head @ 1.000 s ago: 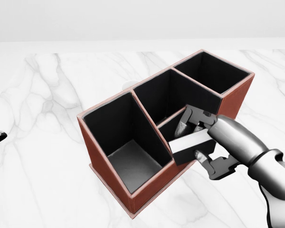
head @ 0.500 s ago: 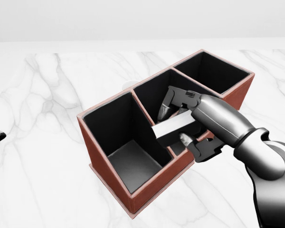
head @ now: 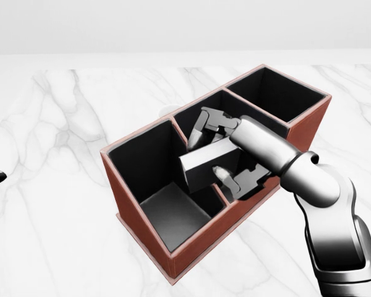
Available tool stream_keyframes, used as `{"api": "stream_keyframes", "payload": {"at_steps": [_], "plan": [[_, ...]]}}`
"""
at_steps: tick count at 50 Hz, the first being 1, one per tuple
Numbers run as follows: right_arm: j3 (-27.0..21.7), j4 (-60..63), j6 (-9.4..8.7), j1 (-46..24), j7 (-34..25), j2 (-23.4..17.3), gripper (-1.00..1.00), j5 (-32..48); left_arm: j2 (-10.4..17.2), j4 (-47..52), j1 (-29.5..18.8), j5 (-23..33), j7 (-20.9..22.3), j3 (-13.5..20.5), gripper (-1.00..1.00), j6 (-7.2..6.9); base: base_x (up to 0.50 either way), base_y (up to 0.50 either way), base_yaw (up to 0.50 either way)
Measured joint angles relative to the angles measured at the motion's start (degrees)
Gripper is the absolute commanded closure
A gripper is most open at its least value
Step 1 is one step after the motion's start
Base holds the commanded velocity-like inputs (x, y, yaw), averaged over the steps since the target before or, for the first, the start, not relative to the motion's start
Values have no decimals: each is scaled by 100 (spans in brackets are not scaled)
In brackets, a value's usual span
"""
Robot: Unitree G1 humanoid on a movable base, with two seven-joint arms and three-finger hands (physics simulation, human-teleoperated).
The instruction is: Pick up the book and place it in the left compartment of the caddy.
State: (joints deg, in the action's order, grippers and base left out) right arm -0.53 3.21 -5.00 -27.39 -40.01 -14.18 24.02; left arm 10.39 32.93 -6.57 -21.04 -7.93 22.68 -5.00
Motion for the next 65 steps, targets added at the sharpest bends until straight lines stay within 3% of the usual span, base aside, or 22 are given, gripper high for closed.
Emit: {"api": "stream_keyframes", "payload": {"at_steps": [65], "plan": [[329, -2324, 0, -753, 0, 622, 100, -196, -5, -97, -1, 33, 23, -12, -100, 0, 0, 0, 0]]}}
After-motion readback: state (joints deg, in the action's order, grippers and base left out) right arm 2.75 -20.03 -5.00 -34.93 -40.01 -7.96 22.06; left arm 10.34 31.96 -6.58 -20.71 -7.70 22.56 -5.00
